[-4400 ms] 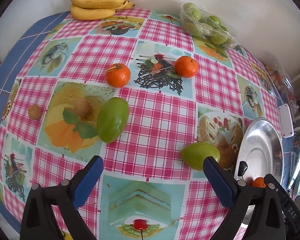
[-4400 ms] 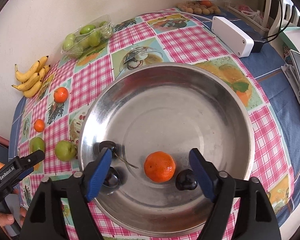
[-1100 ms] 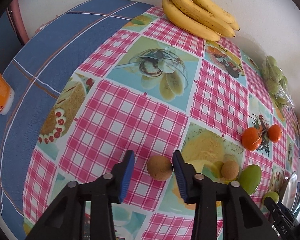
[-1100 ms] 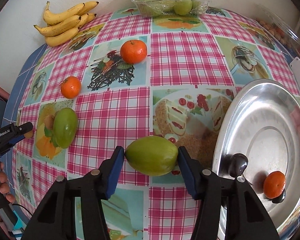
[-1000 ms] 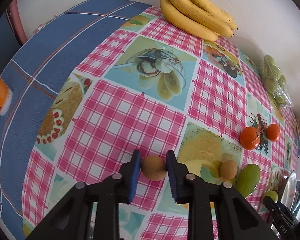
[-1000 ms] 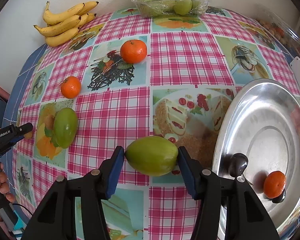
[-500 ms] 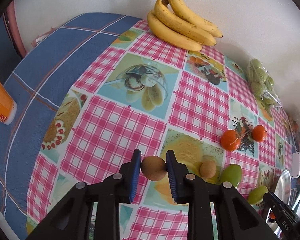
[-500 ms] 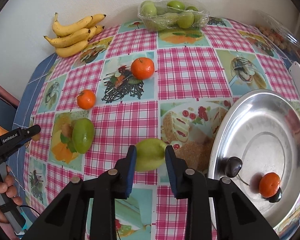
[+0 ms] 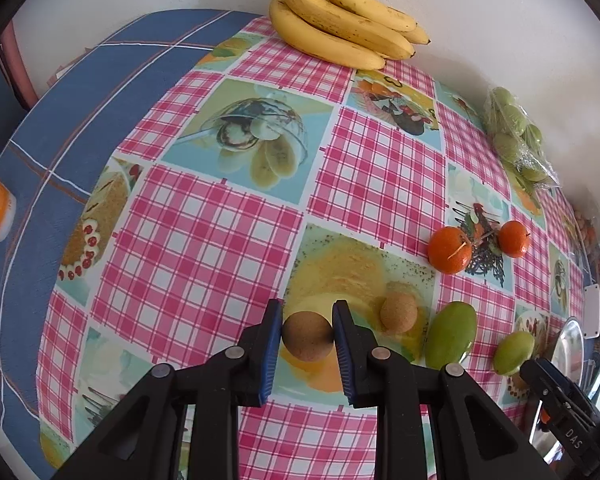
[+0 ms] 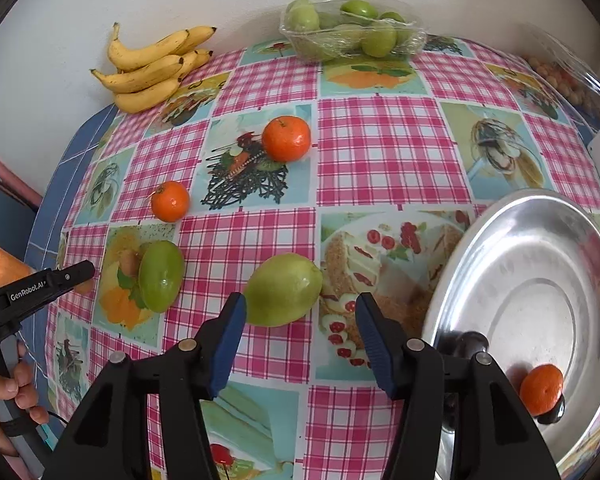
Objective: Organize fruits
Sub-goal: 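Grasp the brown kiwi with the left gripper while the right gripper grasps a green pear, then lift and carry the held kiwi and green pear over the steel bowl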
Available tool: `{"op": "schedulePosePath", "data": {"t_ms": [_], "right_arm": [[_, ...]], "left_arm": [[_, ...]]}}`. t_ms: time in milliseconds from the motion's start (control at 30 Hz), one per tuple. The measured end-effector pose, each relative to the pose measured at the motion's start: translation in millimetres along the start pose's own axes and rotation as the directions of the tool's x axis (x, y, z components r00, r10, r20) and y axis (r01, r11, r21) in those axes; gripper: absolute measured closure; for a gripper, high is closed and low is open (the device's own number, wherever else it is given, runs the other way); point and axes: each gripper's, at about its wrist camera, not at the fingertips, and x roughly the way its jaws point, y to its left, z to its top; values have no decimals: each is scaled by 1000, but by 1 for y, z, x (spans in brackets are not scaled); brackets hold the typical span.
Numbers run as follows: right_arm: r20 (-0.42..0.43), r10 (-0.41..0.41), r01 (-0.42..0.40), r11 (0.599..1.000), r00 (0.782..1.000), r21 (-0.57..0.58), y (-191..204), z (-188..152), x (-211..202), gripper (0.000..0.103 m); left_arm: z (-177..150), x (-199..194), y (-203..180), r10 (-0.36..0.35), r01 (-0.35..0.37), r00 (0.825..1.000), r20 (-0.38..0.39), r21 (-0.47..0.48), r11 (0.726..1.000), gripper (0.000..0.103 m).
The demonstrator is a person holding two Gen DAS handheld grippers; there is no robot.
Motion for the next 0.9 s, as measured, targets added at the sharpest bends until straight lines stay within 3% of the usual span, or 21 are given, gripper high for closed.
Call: {"op": "schedulePosePath", "data": {"t_ms": [100, 533, 900], "right_arm": [[5, -2, 2, 999, 1000, -44, 6, 5, 4, 36], [-49, -38, 25, 972, 998, -232, 24, 12, 25, 36], [-31, -146, 125, 923, 989, -365, 34, 11, 40, 36]], "left_arm": [[1, 2, -3, -4, 4, 1000, -6, 10, 1000, 75], [2, 7, -11, -8, 9, 1000, -23, 30, 999, 75], [2, 10, -11, 8, -8, 1000, -26, 30, 1000, 75]]}}
